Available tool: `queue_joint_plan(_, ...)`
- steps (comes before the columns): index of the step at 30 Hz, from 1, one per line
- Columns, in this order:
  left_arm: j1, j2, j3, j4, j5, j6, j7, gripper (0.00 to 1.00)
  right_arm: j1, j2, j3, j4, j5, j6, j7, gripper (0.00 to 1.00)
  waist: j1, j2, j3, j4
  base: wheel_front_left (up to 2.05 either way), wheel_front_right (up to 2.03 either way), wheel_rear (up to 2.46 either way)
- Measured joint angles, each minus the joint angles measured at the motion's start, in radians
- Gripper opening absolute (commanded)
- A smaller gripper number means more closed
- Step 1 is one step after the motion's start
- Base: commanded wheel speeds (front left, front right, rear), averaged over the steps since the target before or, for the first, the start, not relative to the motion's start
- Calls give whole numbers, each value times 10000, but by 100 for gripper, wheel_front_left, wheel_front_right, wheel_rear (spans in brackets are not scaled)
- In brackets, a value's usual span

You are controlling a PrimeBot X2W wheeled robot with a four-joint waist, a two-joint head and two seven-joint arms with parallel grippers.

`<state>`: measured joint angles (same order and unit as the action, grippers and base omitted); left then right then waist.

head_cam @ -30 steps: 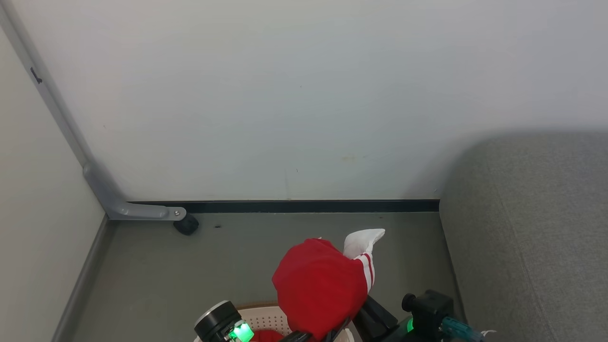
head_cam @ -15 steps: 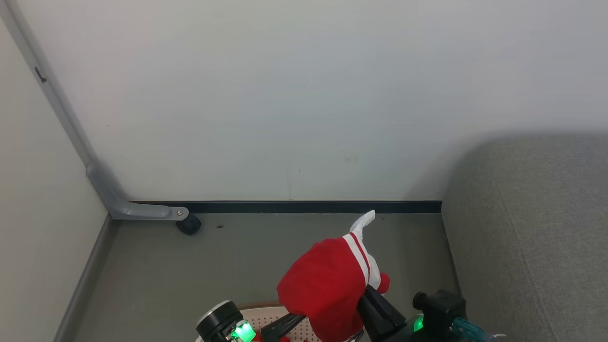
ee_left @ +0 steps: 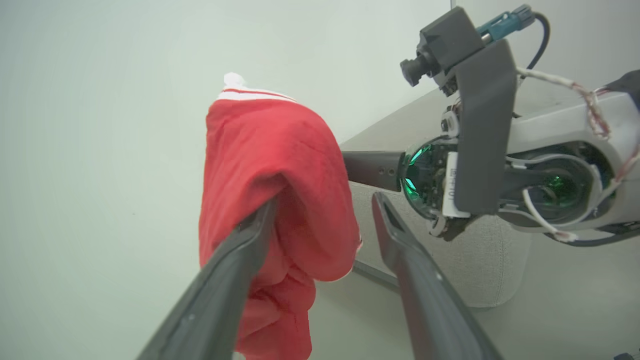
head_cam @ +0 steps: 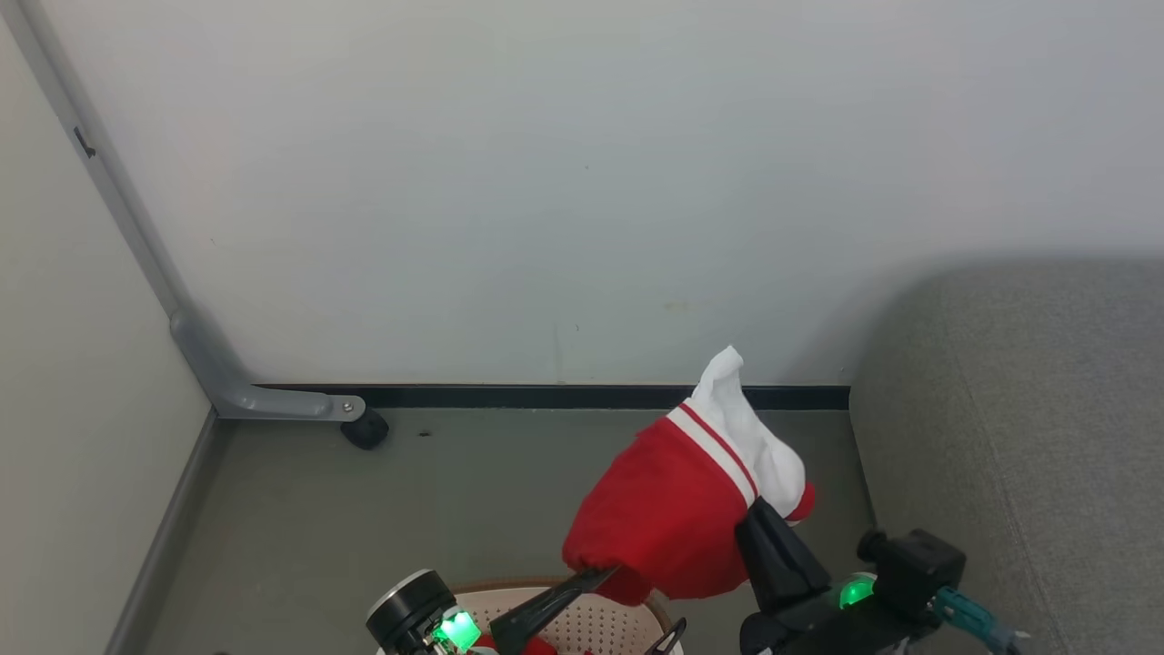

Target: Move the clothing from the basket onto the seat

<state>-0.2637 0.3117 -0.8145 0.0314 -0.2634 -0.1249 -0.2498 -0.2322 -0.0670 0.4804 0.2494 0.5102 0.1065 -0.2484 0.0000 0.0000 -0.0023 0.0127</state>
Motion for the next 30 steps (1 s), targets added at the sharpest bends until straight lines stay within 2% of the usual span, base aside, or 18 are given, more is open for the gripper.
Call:
queue_joint_plan(10,26,25,163,4,0,-4,-2,100,194,56,-1239,-698,228,-196,-6,0,0,0,9,-40,0,0,0)
queue_joint_plan(16,76,23,405,104,0,-71,-2,100,191,77,-1685,-1244,825,-550,-8,0,0,0,3,-36,0,0,0)
queue_joint_plan(21,311,21,815,222,-244,-56,-2,100,170,92,-2180,-1521,934,-639,-8,0,0,0,-10,-20,0,0,0)
queue_joint_plan(30,714,-56,1847,481,-589,481,-2,100,168,111,-2941,-1753,1124,-715,-8,0,1,0,-34,-17,0,0,0)
